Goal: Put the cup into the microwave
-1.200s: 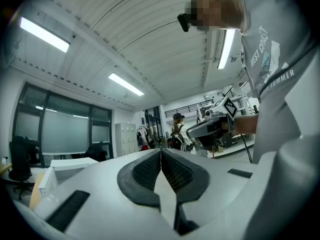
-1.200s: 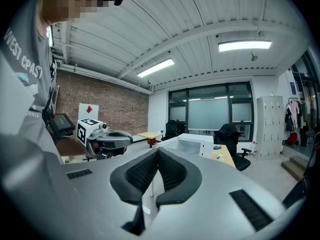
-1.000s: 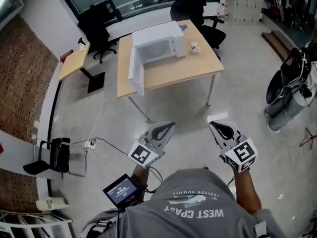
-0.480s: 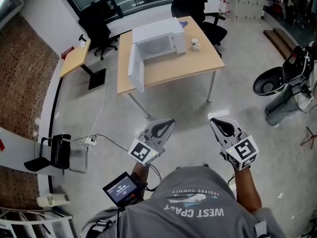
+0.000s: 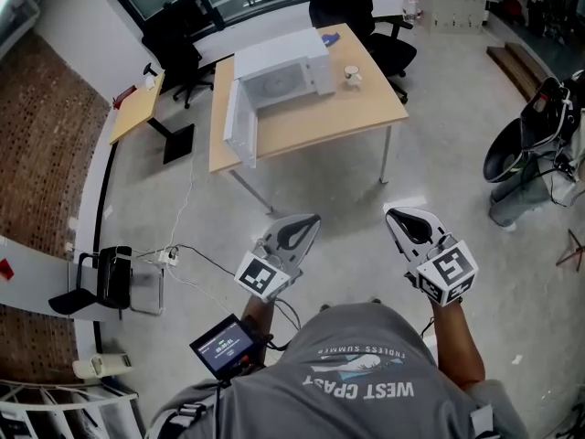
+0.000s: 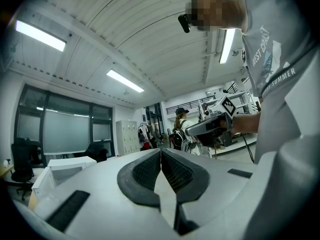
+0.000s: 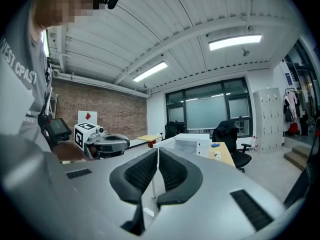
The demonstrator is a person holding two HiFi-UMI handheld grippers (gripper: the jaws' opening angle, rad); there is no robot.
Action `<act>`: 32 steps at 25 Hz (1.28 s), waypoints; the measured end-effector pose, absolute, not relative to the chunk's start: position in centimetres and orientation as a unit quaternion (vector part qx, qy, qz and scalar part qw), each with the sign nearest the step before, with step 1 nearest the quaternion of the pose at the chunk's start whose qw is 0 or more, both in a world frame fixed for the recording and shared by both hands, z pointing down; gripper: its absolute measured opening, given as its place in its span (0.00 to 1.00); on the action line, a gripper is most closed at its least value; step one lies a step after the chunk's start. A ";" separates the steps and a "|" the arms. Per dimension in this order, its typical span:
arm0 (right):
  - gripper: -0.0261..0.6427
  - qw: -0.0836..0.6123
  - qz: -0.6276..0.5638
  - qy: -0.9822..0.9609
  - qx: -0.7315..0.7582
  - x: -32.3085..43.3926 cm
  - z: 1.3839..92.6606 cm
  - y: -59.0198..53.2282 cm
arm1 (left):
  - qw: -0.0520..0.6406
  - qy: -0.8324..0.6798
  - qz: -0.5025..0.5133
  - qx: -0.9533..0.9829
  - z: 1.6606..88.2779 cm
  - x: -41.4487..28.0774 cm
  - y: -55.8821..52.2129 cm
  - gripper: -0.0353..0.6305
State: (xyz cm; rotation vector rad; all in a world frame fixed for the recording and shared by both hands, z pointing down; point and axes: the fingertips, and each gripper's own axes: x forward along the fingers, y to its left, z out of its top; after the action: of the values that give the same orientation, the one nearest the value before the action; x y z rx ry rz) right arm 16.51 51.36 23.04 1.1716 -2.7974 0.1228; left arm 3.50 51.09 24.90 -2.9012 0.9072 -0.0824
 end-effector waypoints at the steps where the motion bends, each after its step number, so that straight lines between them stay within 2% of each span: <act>1: 0.07 0.053 0.040 -0.921 0.384 17.2 23.0 51.1 | 0.050 0.299 -0.029 -0.952 24.9 4.2 50.9 0.09; 12: 0.07 0.054 0.034 -0.928 0.367 22.1 24.2 46.8 | 0.064 0.309 -0.038 -0.948 25.7 9.5 47.6 0.09; 22: 0.07 0.058 0.048 -0.928 0.365 22.0 26.1 39.2 | 0.057 0.304 -0.046 -0.950 27.4 9.9 40.8 0.09; 32: 0.07 0.060 0.058 -0.916 0.392 19.7 27.1 27.2 | 0.048 0.279 -0.043 -0.958 28.3 7.6 28.3 0.09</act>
State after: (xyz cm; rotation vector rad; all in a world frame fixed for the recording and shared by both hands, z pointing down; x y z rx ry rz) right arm 19.70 27.17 27.14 1.1852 -2.7730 0.1754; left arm 7.58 28.33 28.29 -2.9212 0.8504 -0.1317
